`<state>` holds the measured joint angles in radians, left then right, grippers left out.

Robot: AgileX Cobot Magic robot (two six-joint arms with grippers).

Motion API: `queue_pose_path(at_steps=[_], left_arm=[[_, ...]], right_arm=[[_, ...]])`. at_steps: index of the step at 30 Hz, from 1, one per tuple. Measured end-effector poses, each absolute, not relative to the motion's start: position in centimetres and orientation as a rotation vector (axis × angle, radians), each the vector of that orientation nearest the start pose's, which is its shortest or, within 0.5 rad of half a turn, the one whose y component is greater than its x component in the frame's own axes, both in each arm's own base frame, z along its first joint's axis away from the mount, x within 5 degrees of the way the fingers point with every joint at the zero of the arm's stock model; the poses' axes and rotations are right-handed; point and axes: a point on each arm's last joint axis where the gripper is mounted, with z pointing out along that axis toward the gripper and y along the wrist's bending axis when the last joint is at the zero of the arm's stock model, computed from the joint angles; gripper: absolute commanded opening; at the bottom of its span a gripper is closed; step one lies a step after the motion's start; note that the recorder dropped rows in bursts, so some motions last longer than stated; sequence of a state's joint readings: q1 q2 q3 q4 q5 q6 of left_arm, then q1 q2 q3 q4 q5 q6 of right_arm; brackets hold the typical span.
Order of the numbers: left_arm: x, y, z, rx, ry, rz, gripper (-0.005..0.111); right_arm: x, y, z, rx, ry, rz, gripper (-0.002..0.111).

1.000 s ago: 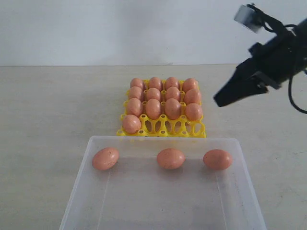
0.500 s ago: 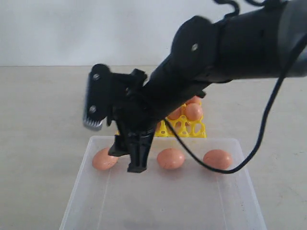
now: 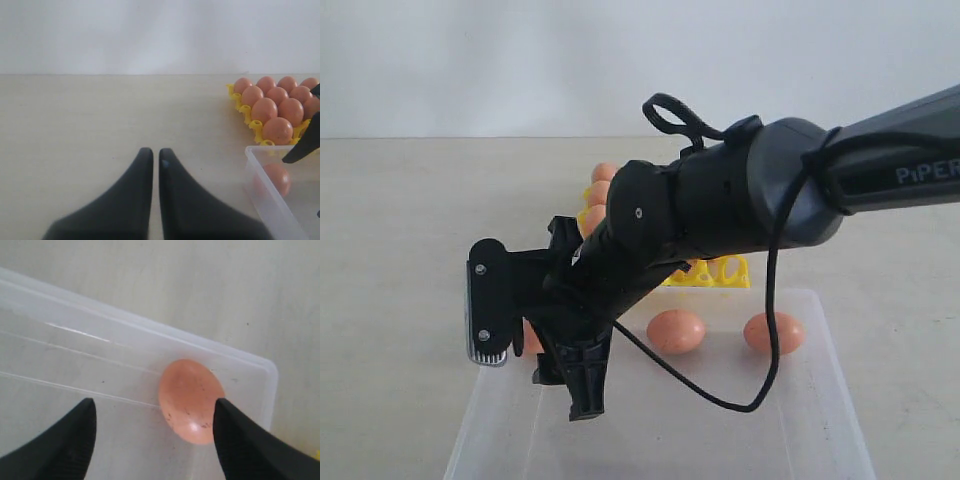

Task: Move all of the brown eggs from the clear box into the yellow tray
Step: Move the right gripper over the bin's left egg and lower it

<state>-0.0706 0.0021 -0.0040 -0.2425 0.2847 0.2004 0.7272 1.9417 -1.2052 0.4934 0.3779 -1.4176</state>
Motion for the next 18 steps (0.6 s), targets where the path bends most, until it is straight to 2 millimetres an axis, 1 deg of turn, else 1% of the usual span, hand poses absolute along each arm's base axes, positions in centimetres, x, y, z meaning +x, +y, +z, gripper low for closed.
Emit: queue_pose_path(at_steps=[5, 9, 16, 18], left_arm=[[5.4, -1.0, 18.9, 0.083, 1.758, -0.134, 0.004], [5.4, -1.0, 18.9, 0.083, 1.758, -0.134, 0.004], [5.4, -1.0, 18.9, 0.083, 1.758, -0.134, 0.004], [5.4, -1.0, 18.9, 0.083, 1.758, -0.134, 0.004]], right_arm=[[29.3, 28.0, 15.9, -1.962, 1.569, 0.075, 0.059], [29.4, 28.0, 14.8, -1.995, 1.563, 0.068, 0.059], [30.2, 28.2, 14.2, -1.958, 1.532, 0.000, 0.059], [30.3, 28.2, 13.7, -1.957, 1.531, -0.013, 0.059]])
